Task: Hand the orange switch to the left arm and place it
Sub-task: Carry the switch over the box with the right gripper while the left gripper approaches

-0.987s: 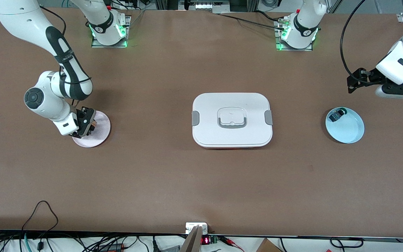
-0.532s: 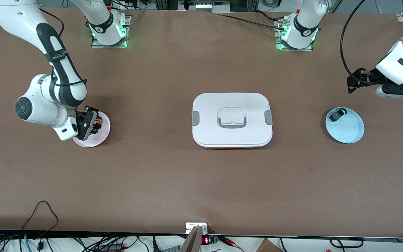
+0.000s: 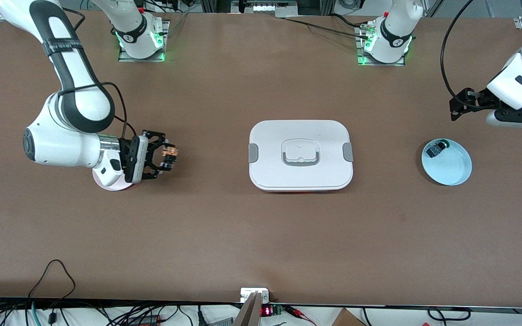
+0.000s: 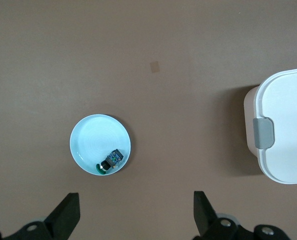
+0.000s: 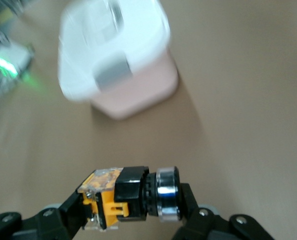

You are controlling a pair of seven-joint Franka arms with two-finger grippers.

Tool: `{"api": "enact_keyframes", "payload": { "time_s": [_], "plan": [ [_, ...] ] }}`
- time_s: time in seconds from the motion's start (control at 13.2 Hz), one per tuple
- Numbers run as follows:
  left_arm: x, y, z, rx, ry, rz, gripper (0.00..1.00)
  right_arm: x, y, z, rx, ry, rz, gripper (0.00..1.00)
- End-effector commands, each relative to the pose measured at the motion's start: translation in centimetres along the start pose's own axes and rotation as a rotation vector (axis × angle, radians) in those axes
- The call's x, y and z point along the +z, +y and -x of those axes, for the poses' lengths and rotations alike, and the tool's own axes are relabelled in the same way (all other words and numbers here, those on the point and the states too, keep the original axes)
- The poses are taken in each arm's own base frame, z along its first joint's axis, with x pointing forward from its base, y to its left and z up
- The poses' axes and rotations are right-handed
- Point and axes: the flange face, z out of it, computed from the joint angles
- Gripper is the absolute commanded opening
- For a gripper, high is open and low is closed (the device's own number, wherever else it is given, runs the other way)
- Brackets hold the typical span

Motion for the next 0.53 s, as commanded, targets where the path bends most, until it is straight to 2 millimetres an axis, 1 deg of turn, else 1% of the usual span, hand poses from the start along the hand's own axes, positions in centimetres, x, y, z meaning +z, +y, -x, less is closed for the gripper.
{"api": "enact_keyframes", "payload": {
  "time_s": [0.0,0.08,0.23,0.3,0.38,0.46],
  "plan": [
    [-0.5,0.0,-0.1,-0.005,-0.004,-0.015,1.00,-0.1,-1.1,-4.4,0.003,0.178,-0.057,0.51],
    [-0.6,0.0,-0.1,-0.006,-0.004,-0.015,1.00,0.7,-1.9,-6.0,0.012,0.235,-0.080,0.51],
    [-0.4,0.2,-0.1,-0.005,-0.010,-0.002,1.00,2.2,-3.8,-9.8,0.032,0.370,-0.112,0.52],
    [0.1,0.5,-0.1,-0.005,-0.029,0.025,1.00,3.4,-4.8,-11.4,0.048,0.422,-0.107,0.52],
    [0.8,1.2,0.0,-0.006,-0.074,0.091,1.00,4.9,-5.9,-13.0,0.073,0.480,-0.096,0.52],
    [2.0,1.6,0.0,-0.025,-0.128,0.205,1.00,6.0,-7.0,-14.4,0.100,0.535,-0.092,0.52]
  ]
}}
